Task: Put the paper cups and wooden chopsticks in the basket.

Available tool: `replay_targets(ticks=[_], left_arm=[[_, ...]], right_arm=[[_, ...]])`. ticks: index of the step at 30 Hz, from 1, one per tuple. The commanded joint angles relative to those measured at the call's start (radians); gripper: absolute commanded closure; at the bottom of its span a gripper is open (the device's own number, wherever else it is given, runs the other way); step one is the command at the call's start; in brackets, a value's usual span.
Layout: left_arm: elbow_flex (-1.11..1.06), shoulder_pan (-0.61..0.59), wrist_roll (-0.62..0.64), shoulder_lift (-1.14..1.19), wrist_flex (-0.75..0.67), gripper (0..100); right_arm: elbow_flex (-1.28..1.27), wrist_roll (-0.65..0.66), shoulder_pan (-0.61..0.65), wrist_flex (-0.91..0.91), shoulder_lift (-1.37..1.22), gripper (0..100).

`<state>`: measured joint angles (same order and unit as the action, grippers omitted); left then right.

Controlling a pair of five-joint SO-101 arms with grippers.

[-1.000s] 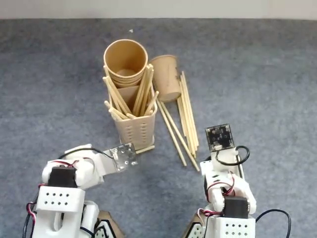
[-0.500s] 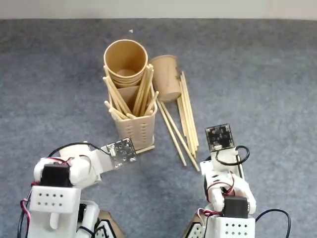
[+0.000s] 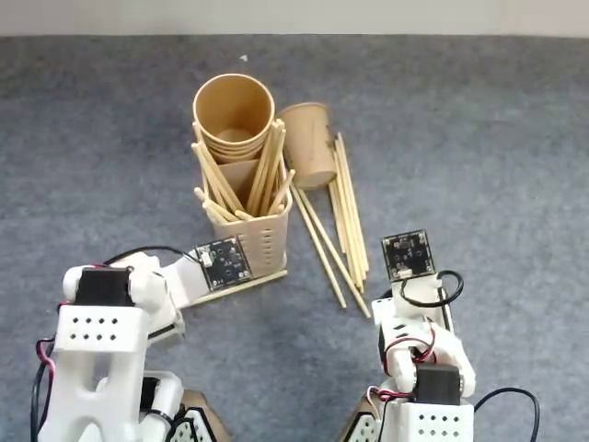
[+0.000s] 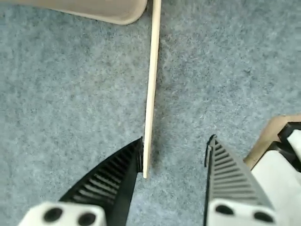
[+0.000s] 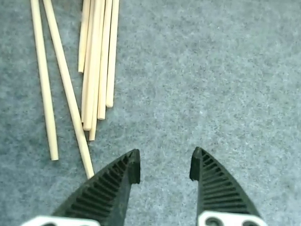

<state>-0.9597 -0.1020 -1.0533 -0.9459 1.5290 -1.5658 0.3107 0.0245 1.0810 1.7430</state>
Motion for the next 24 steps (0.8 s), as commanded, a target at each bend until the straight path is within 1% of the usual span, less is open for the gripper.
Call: replay_targets(ticks=[1,5,7,8,14,16,18,22,24], left_arm=[[-0.041,0.007,-0.015,0.004,-0.057,78],[-0.091,0.004,-0.011,0.002,-0.091,78],[-0.088,0.002,-0.005,-0.007,-0.086,78],[-0.082,0.001,0.018,-0.013,-0.086,78],[0.008,-0.012,0.290,-0.148,-0.015,78],[0.019,-0.068,0.353,-0.166,0.000,78],[0.025,-0.159,0.388,-0.157,0.021,78],[0.027,-0.323,0.394,-0.084,0.018,78],[0.028,-0.364,0.396,-0.025,0.018,78]], right_arm=[[0.005,0.006,0.010,-0.015,0.005,81.6],[0.005,0.006,0.010,-0.015,0.005,81.6],[0.005,0.006,0.010,-0.015,0.005,81.6],[0.005,0.006,0.010,-0.015,0.005,81.6],[0.005,0.006,0.010,-0.015,0.005,81.6],[0.005,0.006,0.010,-0.015,0.005,81.6],[0.005,0.006,0.010,-0.015,0.005,81.6],[0.005,0.006,0.010,-0.015,0.005,81.6],[0.005,0.006,0.010,-0.015,0.005,81.6]])
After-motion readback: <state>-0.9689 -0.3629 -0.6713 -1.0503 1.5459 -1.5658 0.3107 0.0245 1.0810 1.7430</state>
